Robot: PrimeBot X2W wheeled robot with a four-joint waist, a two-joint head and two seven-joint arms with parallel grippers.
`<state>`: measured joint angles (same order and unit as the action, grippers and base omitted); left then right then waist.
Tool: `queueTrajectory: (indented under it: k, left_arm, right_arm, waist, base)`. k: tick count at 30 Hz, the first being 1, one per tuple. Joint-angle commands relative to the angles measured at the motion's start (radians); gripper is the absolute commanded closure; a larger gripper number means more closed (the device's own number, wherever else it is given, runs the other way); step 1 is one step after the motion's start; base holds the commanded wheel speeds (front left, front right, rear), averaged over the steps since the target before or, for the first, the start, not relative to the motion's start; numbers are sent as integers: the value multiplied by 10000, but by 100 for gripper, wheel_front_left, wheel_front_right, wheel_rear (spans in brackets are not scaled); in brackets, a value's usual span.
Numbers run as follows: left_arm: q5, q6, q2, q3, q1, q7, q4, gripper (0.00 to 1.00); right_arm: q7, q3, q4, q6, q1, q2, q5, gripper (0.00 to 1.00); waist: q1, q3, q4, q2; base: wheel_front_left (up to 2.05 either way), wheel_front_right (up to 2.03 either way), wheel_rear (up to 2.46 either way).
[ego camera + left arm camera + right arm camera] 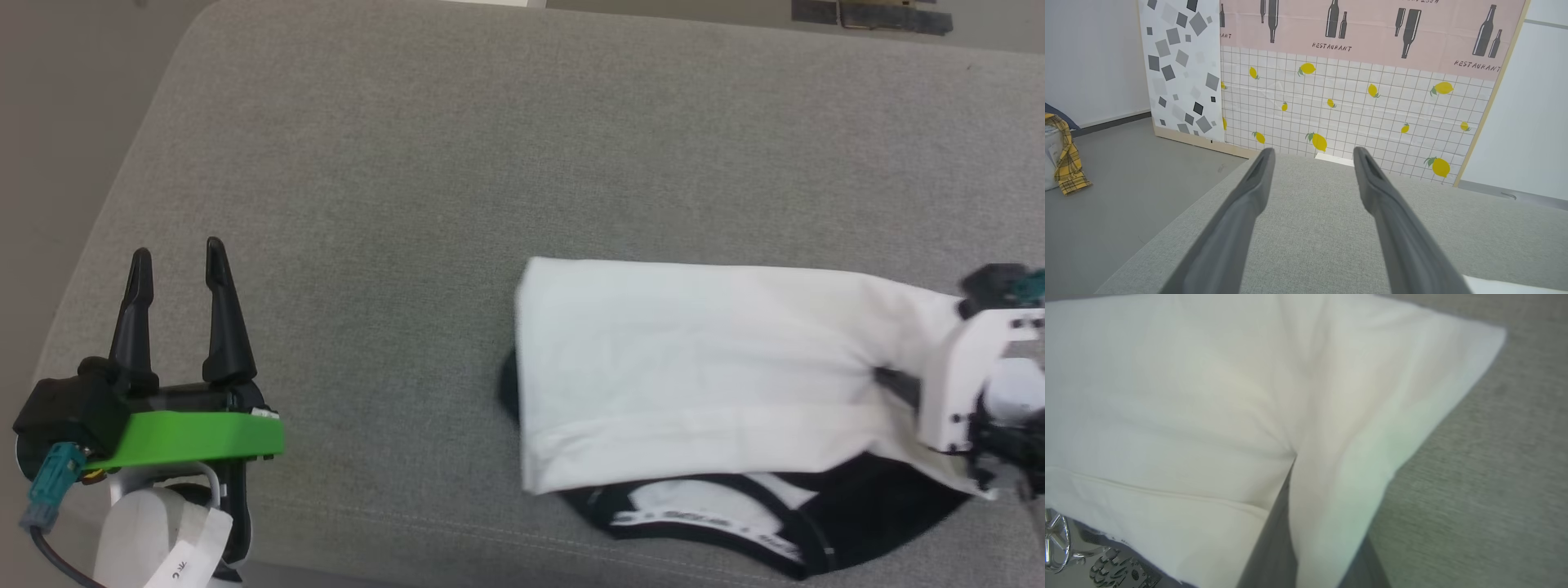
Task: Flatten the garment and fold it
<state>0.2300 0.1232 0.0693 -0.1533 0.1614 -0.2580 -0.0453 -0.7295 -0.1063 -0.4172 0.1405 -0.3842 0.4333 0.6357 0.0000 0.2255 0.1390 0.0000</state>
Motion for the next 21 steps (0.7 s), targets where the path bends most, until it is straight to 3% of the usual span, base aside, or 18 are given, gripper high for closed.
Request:
queueTrajectory:
  k: [1, 6, 10, 15, 21]
  left_arm:
    - [-42, 57, -38, -31, -127, -37, 5, 0]
    - [-18, 67, -48, 32, -148, -37, 56, 0]
    - [22, 71, -55, 72, -191, -37, 127, 0]
    - [51, 72, -47, 176, -287, -37, 185, 0]
    - [106, 73, -12, 286, -399, -38, 277, 0]
  right_arm:
    - [-68, 394, -202, -98, 203, 191, -237, 100]
    - [-443, 1671, -464, -98, 239, 353, -1340, 100]
    - [-855, 2132, -274, -98, 130, 240, -2158, 100]
    - [-2221, 1631, 909, -98, 93, 194, -2792, 100]
    - [-3968, 313, 3279, -98, 153, 16, -2232, 100]
  waist:
    - [0, -59, -73, 0]
    - [0, -110, -153, 0]
    - [0, -201, -194, 0]
    - [0, -393, -232, 0]
    - [0, -699, -242, 0]
  base:
    - [0, 0, 0]
    - [0, 0, 0]
    - [0, 0, 0]
    - [0, 0, 0]
    - [0, 0, 0]
